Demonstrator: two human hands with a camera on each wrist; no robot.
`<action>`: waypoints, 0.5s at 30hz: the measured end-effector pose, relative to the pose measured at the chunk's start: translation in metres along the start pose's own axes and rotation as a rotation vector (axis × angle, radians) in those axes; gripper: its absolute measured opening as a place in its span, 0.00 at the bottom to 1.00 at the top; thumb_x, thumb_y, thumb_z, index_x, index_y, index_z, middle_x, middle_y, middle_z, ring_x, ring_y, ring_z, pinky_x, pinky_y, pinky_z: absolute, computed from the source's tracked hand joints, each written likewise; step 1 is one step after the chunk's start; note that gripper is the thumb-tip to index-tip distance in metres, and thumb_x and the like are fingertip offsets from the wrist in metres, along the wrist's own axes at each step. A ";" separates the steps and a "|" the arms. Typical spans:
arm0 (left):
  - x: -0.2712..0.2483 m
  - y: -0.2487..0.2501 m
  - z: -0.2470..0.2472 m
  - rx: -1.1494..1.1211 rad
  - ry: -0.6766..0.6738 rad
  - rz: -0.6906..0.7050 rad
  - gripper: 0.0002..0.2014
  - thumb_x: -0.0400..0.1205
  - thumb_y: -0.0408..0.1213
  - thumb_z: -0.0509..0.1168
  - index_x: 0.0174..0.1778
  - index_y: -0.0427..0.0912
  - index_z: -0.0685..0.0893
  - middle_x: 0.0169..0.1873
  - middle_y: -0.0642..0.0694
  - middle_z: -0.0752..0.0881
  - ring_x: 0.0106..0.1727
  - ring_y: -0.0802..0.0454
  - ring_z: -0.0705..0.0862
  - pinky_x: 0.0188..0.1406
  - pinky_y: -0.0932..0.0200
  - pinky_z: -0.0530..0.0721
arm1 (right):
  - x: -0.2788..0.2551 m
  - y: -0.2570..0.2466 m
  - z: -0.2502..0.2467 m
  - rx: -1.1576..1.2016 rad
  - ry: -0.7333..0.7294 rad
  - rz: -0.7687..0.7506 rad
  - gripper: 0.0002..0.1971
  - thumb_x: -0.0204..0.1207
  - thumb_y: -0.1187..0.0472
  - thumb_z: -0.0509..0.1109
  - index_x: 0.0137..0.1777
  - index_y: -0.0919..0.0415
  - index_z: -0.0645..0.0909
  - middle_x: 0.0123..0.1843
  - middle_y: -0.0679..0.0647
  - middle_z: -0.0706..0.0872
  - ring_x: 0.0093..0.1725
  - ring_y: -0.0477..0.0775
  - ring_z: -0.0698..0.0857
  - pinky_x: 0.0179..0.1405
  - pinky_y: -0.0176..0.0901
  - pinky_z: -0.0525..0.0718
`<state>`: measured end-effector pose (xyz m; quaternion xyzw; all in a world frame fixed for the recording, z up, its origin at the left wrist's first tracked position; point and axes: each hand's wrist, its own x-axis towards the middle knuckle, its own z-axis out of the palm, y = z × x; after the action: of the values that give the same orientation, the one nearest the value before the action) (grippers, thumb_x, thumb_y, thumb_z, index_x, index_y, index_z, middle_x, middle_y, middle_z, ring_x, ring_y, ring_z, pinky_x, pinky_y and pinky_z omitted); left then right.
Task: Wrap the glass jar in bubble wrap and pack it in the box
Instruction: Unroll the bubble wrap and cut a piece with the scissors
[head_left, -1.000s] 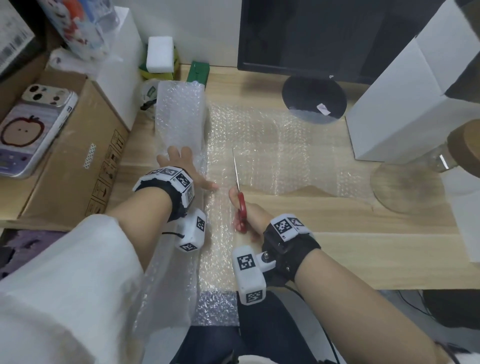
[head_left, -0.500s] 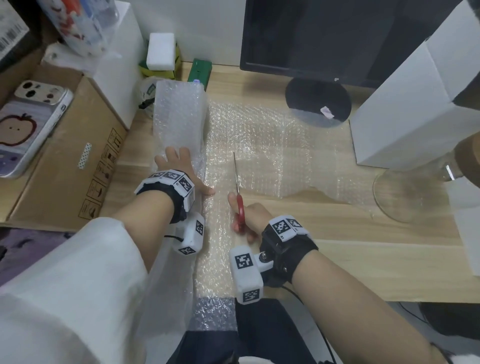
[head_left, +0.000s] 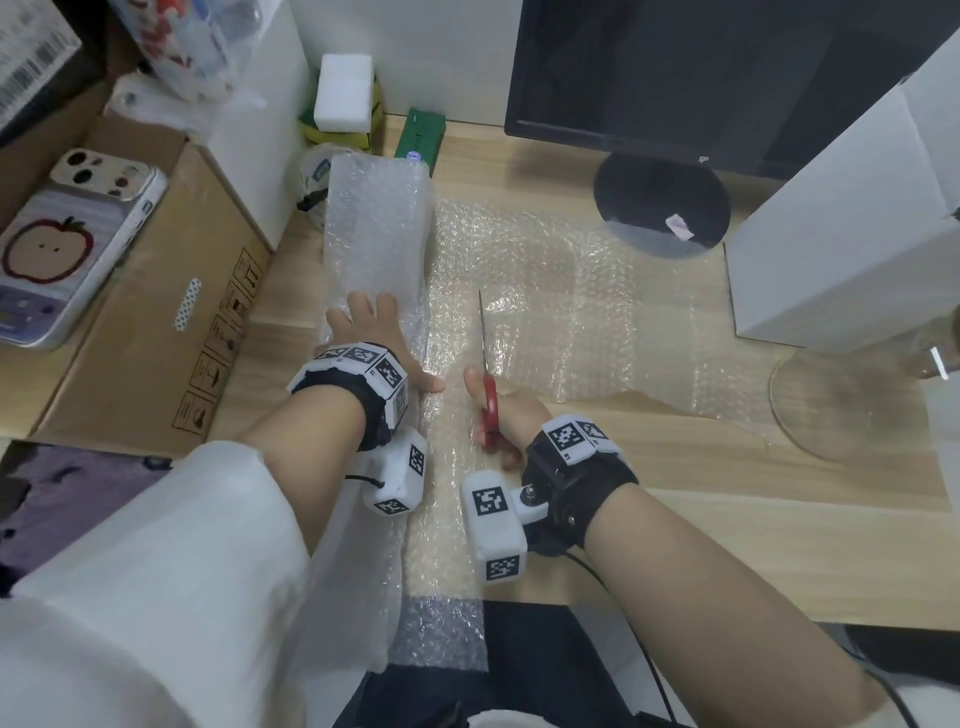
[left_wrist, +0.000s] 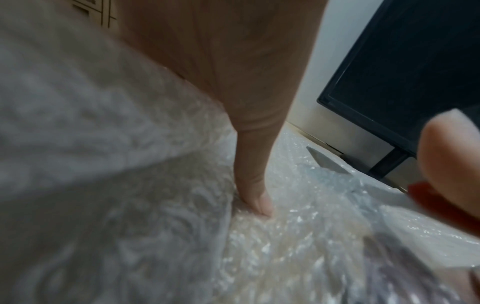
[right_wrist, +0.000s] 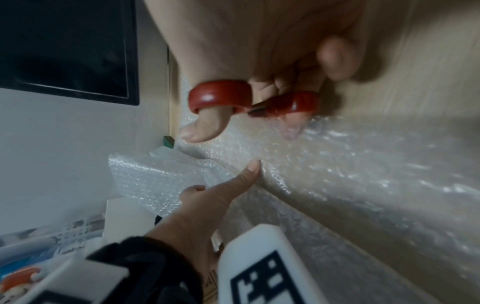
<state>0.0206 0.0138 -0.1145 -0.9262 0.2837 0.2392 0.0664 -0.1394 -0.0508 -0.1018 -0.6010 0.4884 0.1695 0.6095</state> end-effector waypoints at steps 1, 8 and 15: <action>-0.001 0.000 0.000 -0.017 -0.004 -0.002 0.55 0.49 0.67 0.77 0.67 0.48 0.60 0.62 0.42 0.63 0.66 0.40 0.64 0.61 0.42 0.74 | -0.001 -0.002 -0.001 0.038 -0.039 0.001 0.35 0.62 0.21 0.56 0.41 0.55 0.78 0.23 0.49 0.81 0.18 0.48 0.73 0.18 0.38 0.68; -0.007 0.001 -0.004 -0.078 -0.038 -0.019 0.54 0.52 0.63 0.79 0.69 0.49 0.60 0.65 0.43 0.62 0.67 0.40 0.62 0.60 0.39 0.76 | 0.002 -0.012 -0.001 0.242 -0.157 -0.007 0.33 0.44 0.17 0.65 0.38 0.43 0.72 0.23 0.48 0.77 0.26 0.49 0.69 0.29 0.41 0.62; -0.005 0.000 -0.004 -0.040 -0.042 -0.020 0.52 0.51 0.65 0.78 0.66 0.49 0.61 0.61 0.43 0.63 0.64 0.41 0.63 0.60 0.40 0.76 | 0.001 -0.011 0.001 0.078 -0.030 -0.001 0.34 0.69 0.24 0.52 0.30 0.57 0.75 0.17 0.47 0.74 0.18 0.47 0.68 0.22 0.38 0.64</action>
<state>0.0183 0.0151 -0.1084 -0.9250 0.2682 0.2634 0.0560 -0.1296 -0.0530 -0.0962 -0.5745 0.4854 0.1591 0.6396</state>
